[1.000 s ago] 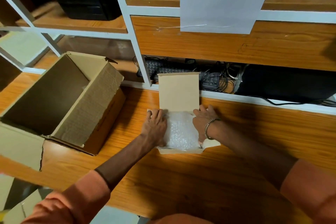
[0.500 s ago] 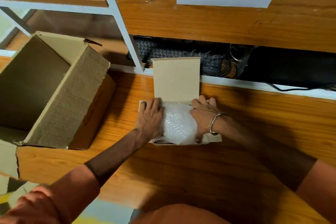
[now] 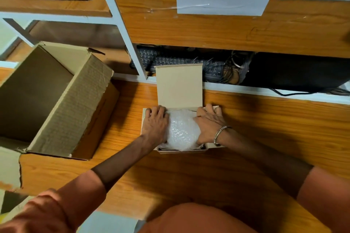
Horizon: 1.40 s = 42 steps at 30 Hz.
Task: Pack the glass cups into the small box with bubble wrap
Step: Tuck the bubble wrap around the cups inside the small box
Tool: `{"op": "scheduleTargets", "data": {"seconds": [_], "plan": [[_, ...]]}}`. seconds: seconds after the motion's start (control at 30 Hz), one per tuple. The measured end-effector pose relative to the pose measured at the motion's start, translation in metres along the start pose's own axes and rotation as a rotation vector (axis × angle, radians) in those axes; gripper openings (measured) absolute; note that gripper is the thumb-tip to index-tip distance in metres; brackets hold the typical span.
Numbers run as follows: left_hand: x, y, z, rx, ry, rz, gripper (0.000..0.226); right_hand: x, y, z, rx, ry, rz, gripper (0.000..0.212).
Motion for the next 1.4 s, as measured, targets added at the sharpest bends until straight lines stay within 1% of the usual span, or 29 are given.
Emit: {"op": "scheduleTargets", "data": {"seconds": [0.07, 0.13, 0.23, 0.27, 0.3, 0.33, 0.4, 0.43, 0.53, 0.6, 0.7, 0.83, 0.9, 1.0, 1.13, 1.2, 1.33, 1.4], "plan": [[0.000, 0.006, 0.004, -0.021, -0.017, 0.006, 0.077, -0.002, 0.000, 0.005, -0.004, 0.016, 0.008, 0.088], [-0.006, 0.011, 0.006, -0.071, -0.053, 0.034, 0.085, 0.000, 0.009, 0.005, -0.093, 0.039, -0.051, 0.093], [-0.024, 0.021, 0.009, -0.174, -0.136, 0.142, 0.097, 0.014, 0.034, 0.001, -0.291, 0.086, -0.238, 0.116], [-0.030, 0.024, 0.011, -0.188, -0.156, 0.177, 0.099, 0.018, 0.040, 0.001, -0.312, 0.092, -0.247, 0.120], [-0.035, 0.027, 0.014, -0.182, -0.170, 0.196, 0.101, 0.021, 0.045, 0.001, -0.298, 0.089, -0.208, 0.121], [-0.039, 0.028, 0.017, -0.163, -0.176, 0.203, 0.103, 0.022, 0.046, 0.003, -0.258, 0.074, -0.127, 0.118], [-0.041, 0.028, 0.025, -0.121, -0.171, 0.205, 0.107, 0.021, 0.044, 0.009, -0.157, 0.048, 0.044, 0.102], [-0.041, 0.027, 0.027, -0.104, -0.166, 0.208, 0.108, 0.020, 0.041, 0.011, -0.126, 0.041, 0.087, 0.096], [-0.041, 0.025, 0.031, -0.053, -0.133, 0.218, 0.105, 0.014, 0.036, 0.016, -0.071, 0.020, 0.134, 0.086], [-0.043, 0.024, 0.034, -0.055, -0.120, 0.218, 0.105, 0.007, 0.033, 0.021, -0.040, 0.003, 0.160, 0.077], [-0.043, 0.019, 0.037, -0.059, -0.136, 0.230, 0.110, -0.003, 0.023, 0.021, -0.036, -0.019, 0.170, 0.060], [-0.042, 0.012, 0.032, -0.119, -0.154, 0.168, 0.115, -0.005, 0.024, 0.016, -0.085, -0.050, 0.184, 0.057], [-0.040, 0.012, 0.030, -0.145, -0.153, 0.178, 0.117, -0.005, 0.022, 0.014, -0.101, -0.041, 0.213, 0.062], [-0.033, 0.010, 0.027, -0.123, -0.127, 0.155, 0.117, -0.002, 0.012, 0.017, -0.082, -0.009, 0.201, 0.082], [-0.033, 0.008, 0.027, -0.099, -0.071, 0.153, 0.114, 0.012, 0.003, 0.016, -0.053, 0.047, 0.032, 0.105], [-0.035, 0.007, 0.027, -0.097, -0.041, 0.181, 0.117, 0.016, 0.006, 0.010, -0.060, 0.045, -0.004, 0.108], [-0.032, 0.000, 0.023, -0.054, 0.007, 0.237, 0.127, 0.015, 0.011, -0.005, -0.090, 0.043, 0.049, 0.112], [-0.030, -0.004, 0.022, -0.042, 0.022, 0.226, 0.129, 0.016, 0.009, -0.009, -0.084, 0.051, 0.059, 0.113]]}}
Point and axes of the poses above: each hand's wrist, its own z-axis away from the middle knuckle, its own y-axis out of the back of the hand, x = y × z, the point moved 2 cm from there along -z, towards the middle knuckle, and after that the axes turned 3 degrees about -x, right-handed, at the moved point
